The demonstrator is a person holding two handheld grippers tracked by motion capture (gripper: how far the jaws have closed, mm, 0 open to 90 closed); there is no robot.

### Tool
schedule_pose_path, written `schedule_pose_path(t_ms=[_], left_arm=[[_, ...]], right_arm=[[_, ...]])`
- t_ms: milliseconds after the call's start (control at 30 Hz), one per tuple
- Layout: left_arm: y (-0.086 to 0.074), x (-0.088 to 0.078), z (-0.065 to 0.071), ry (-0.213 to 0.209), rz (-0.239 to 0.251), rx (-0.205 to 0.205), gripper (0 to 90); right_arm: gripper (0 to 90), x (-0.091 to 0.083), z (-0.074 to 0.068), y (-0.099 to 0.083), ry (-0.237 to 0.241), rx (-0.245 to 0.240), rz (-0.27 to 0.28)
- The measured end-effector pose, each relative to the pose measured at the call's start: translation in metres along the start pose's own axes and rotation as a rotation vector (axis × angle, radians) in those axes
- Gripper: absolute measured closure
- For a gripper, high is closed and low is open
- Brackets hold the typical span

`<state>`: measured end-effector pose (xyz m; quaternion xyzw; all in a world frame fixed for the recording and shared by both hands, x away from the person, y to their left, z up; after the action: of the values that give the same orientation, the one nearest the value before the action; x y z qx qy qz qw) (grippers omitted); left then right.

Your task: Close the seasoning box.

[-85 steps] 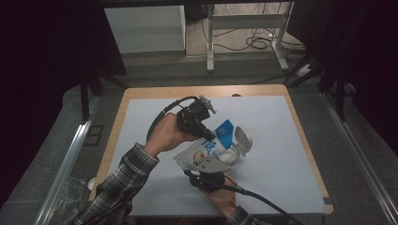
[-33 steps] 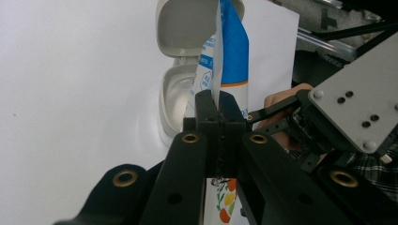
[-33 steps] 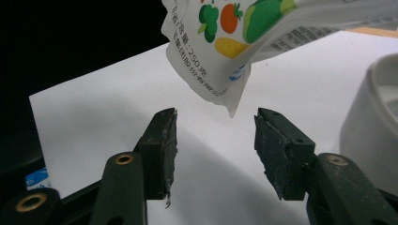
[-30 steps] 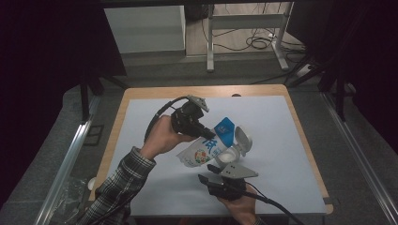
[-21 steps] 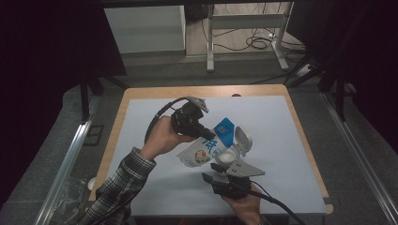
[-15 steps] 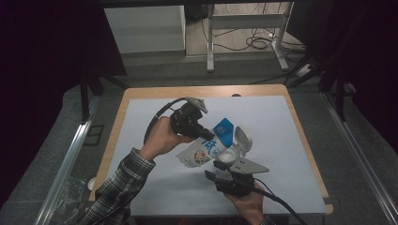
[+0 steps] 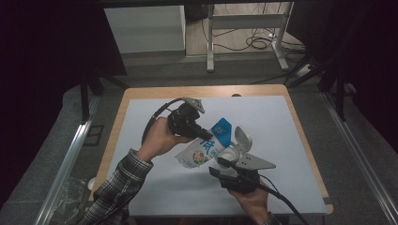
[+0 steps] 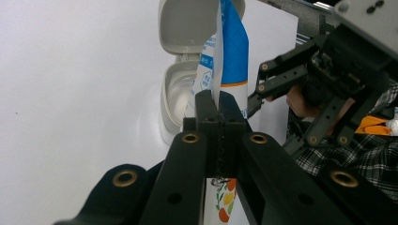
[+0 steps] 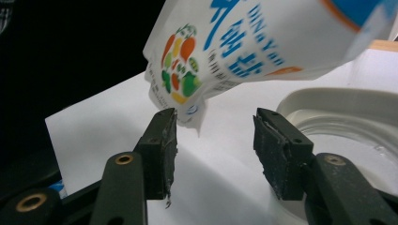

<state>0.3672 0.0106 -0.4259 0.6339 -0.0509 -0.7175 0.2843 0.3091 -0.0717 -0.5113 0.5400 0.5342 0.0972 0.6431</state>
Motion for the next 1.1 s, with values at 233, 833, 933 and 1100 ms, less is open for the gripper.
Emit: schedule_pose_path(t_ms=[233, 833, 933, 1100], left_arm=[[-0.004, -0.001, 0.0, -0.003, 0.006, -0.006, 90.0], [-0.01, -0.004, 0.0, -0.009, 0.022, -0.004, 90.0], [-0.011, -0.003, 0.001, -0.014, 0.022, -0.003, 90.0], [-0.014, -0.002, 0.0, -0.018, 0.023, -0.008, 90.0]], right_arm=[[48.8, -0.004, 0.004, 0.007, -0.002, 0.013, 0.009], [38.1, -0.006, 0.018, 0.024, 0.005, 0.051, 0.013], [37.4, -0.004, 0.02, 0.029, 0.003, 0.048, 0.018], [36.6, -0.001, 0.021, 0.035, 0.013, 0.049, 0.021]])
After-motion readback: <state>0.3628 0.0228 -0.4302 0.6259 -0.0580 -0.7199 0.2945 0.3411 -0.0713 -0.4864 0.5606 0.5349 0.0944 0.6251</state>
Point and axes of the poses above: each handheld gripper's, and its own axes: x roughly forward along the jaws, y roughly out of its top, z roughly to its right, the point moved 10 cm from there along x, roughly forward along the jaws, and after that the axes turned 15 degrees about -z, right-handed, at the moved point
